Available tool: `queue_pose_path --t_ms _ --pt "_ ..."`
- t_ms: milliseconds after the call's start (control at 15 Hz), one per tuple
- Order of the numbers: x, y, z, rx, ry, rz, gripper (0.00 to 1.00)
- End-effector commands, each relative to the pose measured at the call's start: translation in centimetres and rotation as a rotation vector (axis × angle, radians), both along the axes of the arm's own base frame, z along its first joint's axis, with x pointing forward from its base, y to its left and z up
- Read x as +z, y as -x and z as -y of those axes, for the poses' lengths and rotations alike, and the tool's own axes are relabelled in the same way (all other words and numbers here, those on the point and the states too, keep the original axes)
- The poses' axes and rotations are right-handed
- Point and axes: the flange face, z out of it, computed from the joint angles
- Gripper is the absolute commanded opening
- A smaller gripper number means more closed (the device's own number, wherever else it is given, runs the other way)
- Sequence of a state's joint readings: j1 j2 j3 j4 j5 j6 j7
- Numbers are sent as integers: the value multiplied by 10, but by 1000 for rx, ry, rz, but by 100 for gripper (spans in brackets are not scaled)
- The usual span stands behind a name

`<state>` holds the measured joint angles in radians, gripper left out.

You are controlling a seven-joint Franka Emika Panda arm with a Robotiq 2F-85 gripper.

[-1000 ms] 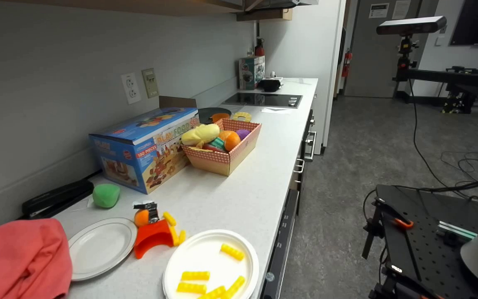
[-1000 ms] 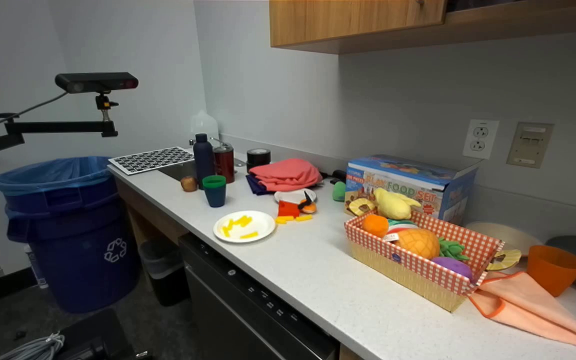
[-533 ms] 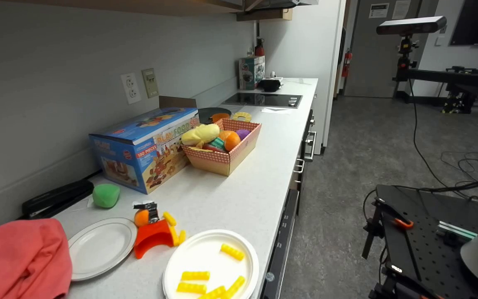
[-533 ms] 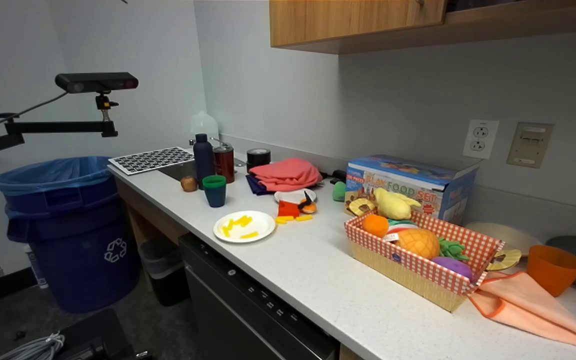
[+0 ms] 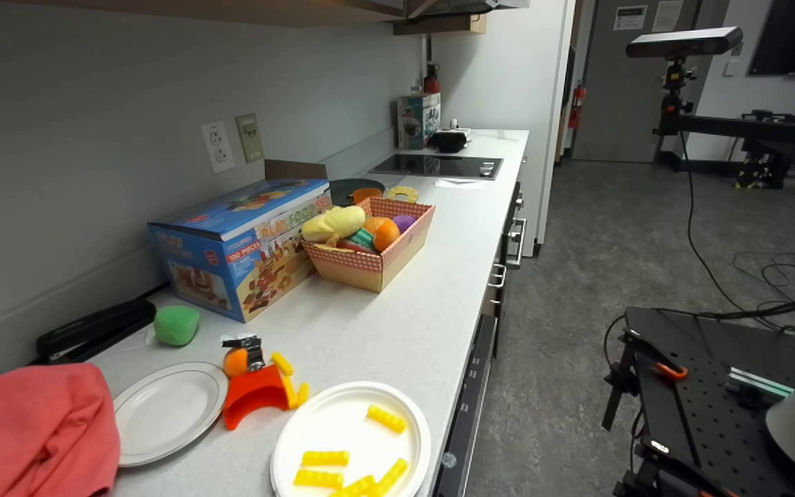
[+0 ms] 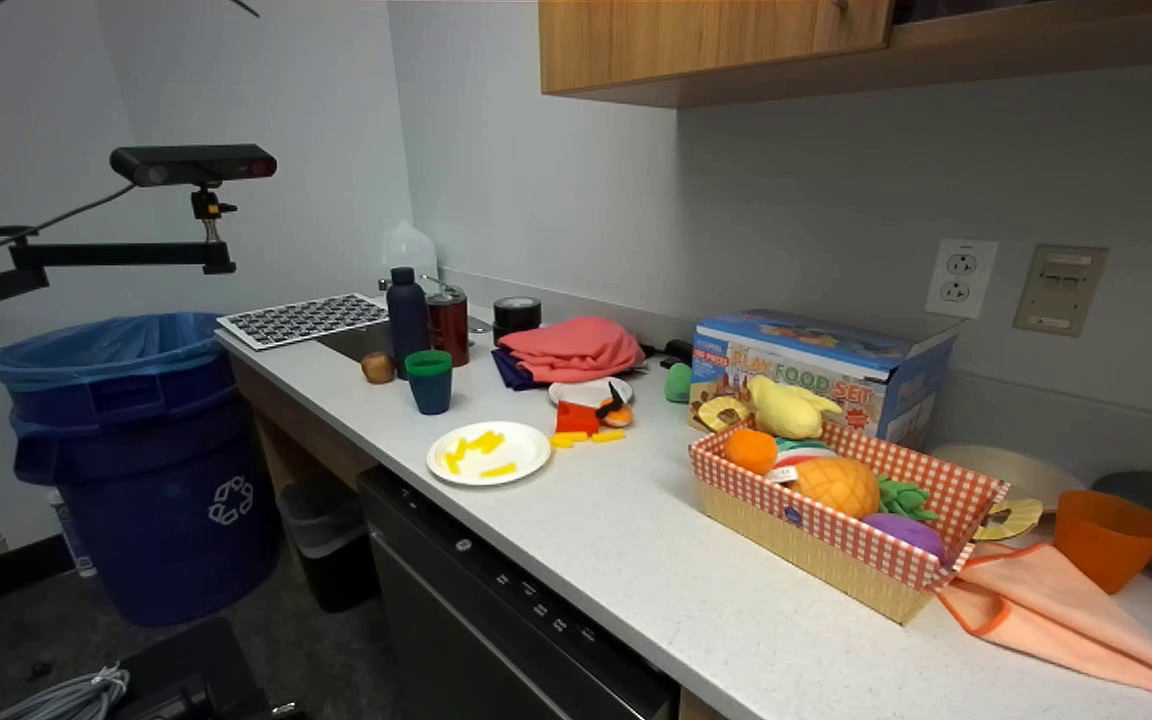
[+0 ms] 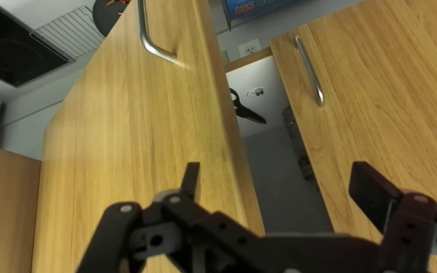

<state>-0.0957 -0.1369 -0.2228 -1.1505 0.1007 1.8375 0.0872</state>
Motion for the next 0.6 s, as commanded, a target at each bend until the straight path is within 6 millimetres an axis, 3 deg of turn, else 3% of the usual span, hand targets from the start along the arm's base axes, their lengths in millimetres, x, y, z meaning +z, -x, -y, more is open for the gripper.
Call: queue_pose_path --t_ms 0,200,267,333,467,533 --pt "1 1 -6 7 -22 8 100" --pt "-1 1 -8 27 -28 -3 100" --pt "-46 -19 46 18 -42 -13 100" --pt "-54 -23 52 35 -57 -23 100" --pt "-90 -36 80 37 -46 -77 100" --pt "-66 -29 59 20 -51 -66 100"
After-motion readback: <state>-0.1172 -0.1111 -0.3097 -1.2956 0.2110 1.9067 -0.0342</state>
